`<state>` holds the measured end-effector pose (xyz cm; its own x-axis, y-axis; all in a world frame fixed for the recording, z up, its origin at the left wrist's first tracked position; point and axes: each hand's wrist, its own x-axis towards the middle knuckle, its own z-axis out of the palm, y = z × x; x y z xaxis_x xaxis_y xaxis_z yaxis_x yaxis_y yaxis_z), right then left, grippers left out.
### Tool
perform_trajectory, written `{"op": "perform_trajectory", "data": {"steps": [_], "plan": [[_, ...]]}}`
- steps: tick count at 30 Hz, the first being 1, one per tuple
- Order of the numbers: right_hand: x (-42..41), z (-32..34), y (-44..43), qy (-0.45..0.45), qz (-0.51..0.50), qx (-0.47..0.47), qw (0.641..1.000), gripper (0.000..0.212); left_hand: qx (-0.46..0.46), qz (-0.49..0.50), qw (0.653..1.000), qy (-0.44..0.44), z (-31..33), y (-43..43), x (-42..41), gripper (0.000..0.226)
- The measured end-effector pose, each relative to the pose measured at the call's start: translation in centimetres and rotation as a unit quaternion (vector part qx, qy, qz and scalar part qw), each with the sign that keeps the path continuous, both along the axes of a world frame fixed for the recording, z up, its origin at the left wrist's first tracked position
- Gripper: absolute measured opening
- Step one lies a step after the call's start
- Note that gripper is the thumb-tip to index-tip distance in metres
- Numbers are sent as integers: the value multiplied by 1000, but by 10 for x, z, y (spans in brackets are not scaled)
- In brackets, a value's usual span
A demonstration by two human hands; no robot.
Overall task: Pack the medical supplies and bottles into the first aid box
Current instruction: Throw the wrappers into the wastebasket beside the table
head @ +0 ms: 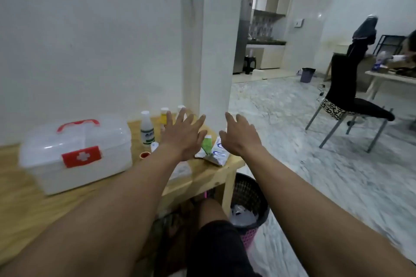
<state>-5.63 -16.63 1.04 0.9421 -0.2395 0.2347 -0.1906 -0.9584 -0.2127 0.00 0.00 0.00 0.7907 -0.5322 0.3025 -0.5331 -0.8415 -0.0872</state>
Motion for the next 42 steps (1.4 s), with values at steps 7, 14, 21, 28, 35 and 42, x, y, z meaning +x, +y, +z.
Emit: {"op": "perform_trajectory", "data": {"steps": [7,14,21,28,35,42], "plan": [[10,-29,-20,83,-43,50,994,60,71,8,995,65,-5,-23,20,55],[24,-45,-30,154,-48,149,976,56,132,41,988,74,-16,-35,28,47],[19,-47,-46,113,-76,201,970,46,141,75,980,122,-23,-47,25,51],[12,-43,-59,89,-73,227,967,46,139,91,979,118,-17,-64,20,57],[16,-48,-69,70,-79,297,949,42,115,117,982,97,-11,-78,24,72],[8,-38,-85,46,-98,428,897,11,-7,169,972,164,-11,-82,22,58]]}}
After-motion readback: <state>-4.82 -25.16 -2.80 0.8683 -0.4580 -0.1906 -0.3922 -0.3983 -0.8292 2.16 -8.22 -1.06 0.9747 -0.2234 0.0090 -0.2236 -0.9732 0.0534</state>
